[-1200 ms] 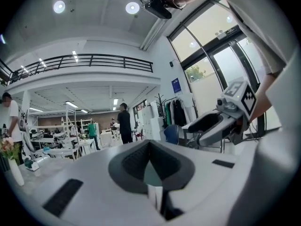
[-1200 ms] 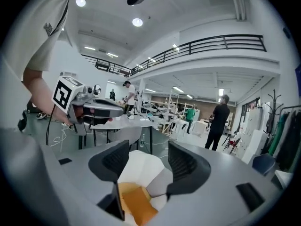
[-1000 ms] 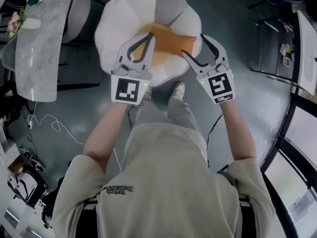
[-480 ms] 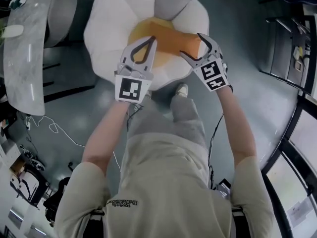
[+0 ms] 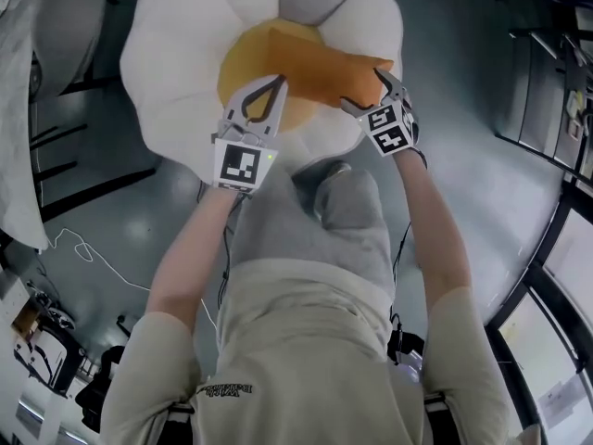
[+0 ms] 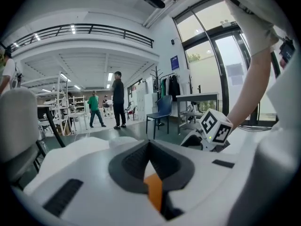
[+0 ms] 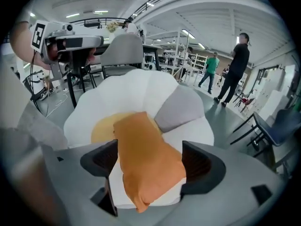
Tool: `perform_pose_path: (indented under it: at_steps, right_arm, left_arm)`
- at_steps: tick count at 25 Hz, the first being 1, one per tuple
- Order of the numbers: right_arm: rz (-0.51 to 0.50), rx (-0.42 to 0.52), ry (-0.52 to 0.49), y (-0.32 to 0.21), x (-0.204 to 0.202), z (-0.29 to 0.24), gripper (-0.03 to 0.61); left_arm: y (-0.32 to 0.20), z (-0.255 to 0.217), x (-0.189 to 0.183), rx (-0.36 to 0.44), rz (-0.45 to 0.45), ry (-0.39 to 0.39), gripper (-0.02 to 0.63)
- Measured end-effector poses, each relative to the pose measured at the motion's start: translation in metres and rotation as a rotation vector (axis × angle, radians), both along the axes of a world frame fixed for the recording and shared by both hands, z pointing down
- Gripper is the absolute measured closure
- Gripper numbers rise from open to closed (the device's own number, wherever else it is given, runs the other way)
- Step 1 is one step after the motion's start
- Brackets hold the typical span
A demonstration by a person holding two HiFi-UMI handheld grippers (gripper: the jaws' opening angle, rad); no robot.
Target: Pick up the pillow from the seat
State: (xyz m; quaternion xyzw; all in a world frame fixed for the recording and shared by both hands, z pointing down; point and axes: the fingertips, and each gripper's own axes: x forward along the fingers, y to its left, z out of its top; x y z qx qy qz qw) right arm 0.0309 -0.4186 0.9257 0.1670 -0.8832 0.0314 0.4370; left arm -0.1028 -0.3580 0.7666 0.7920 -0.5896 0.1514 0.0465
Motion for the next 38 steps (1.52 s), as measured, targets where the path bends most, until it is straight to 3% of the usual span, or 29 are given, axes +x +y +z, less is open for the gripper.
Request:
perform_pose_path:
  at_steps: [5, 13, 18, 23, 27, 32, 38]
  right_arm:
    - [0.091, -0.048, 0.053, 0.005, 0.018, 0.068, 0.143]
    - [0.121, 0.041, 0.157, -0.004, 0.031, 0.122, 0.14]
    - [0.132, 0.046, 0.155, -0.003, 0.03, 0.128, 0.242]
    - [0.148, 0.041, 0.134, 0.004, 0.018, 0.113, 0.387]
    - [0.154, 0.046, 0.112, 0.013, 0.012, 0.084, 0.441]
    - [0.189, 0.047, 0.08, 0.021, 0.016, 0.024, 0.463]
    - [0.232, 0.075, -0.02, 0.022, 0.014, -0.104, 0.466]
  left_arm:
    - [0.004, 0.069, 0.002, -0.031, 0.043, -0.002, 0.604]
    - [0.002, 0.142, 0.01, -0.093, 0.056, -0.006, 0.604]
    - [0.007, 0.142, 0.004, -0.096, 0.049, -0.008, 0.604]
    - [0.009, 0.125, -0.001, -0.091, 0.049, -0.013, 0.604]
    - [0.011, 0.1, -0.002, -0.092, 0.045, -0.015, 0.604]
    - [0.017, 0.046, -0.007, -0.085, 0.029, -0.008, 0.604]
    - [0.028, -0.05, -0.013, -0.052, 0.004, -0.01, 0.604]
